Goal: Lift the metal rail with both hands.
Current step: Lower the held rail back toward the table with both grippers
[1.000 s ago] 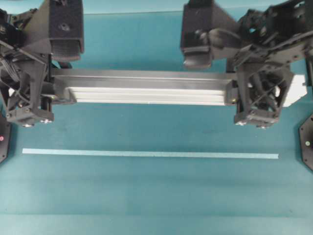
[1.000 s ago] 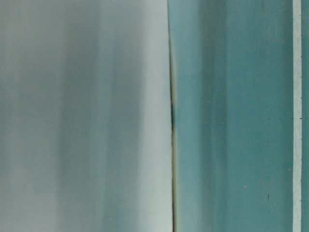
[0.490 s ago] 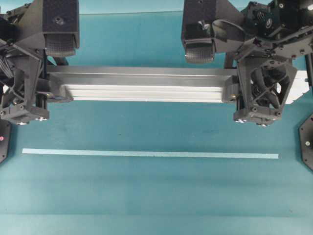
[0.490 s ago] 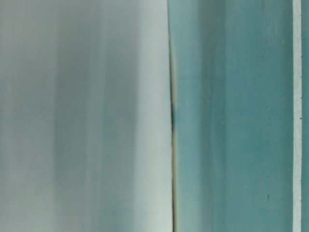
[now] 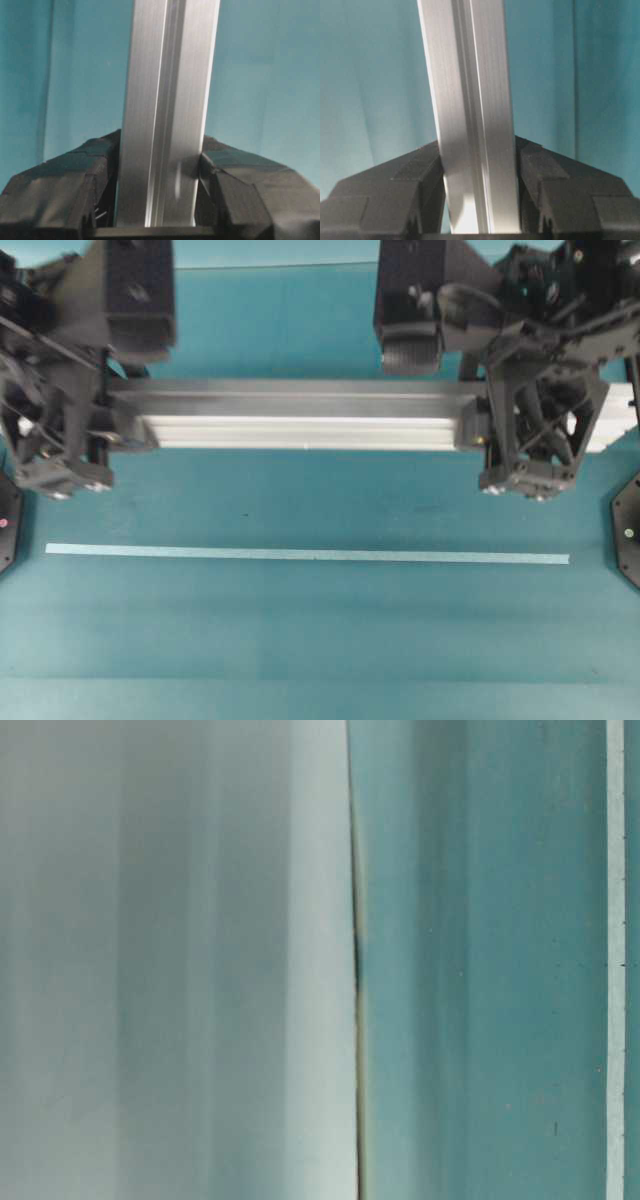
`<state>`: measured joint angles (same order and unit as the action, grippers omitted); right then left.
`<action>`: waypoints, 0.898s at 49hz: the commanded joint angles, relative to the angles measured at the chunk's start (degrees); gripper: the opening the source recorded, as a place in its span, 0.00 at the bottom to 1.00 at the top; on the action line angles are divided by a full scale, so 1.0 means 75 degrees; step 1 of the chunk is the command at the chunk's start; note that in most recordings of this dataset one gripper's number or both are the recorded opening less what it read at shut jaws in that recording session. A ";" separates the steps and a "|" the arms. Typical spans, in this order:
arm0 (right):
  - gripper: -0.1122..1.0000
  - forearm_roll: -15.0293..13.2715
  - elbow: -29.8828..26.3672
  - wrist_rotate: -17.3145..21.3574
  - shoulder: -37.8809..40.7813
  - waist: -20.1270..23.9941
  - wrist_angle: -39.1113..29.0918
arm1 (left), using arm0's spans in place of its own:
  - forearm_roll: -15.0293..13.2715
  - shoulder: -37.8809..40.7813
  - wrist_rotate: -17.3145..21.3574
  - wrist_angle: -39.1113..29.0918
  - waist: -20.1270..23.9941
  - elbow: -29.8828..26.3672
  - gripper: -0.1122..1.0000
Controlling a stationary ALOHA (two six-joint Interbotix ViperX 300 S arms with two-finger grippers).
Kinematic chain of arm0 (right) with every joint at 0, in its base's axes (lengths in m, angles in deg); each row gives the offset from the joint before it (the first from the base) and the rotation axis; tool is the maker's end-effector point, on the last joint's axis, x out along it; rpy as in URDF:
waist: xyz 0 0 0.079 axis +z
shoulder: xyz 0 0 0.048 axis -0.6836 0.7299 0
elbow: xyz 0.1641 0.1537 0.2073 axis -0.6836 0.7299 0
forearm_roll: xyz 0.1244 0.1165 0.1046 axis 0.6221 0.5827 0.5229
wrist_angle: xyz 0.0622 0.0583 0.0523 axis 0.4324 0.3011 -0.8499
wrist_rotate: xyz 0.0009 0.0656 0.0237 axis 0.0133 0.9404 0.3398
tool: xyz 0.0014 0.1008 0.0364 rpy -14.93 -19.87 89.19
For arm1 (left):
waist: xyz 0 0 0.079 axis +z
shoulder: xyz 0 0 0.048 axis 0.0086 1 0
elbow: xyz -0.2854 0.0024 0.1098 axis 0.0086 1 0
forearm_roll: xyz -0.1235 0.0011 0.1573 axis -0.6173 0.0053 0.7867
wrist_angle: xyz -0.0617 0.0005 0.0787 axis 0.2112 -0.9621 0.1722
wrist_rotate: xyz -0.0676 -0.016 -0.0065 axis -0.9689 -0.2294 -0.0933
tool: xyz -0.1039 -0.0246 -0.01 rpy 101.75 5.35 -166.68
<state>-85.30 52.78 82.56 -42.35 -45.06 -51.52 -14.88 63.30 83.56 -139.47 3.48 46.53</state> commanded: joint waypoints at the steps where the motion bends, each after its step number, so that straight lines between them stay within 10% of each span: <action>1: 0.44 0.0000 0.0293 0.0023 0.0047 0.0117 0.0246 | 0.0035 -0.0035 -0.0070 0.0375 0.0082 0.0152 0.43; 44: 0.44 0.0012 0.4289 0.0012 0.0234 0.0164 0.3727 | 0.0047 0.0434 0.0035 0.3703 0.0117 0.3949 0.43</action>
<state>-85.38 83.54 82.56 -40.77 -44.36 -26.21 -14.88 66.47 84.17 -114.16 3.66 75.54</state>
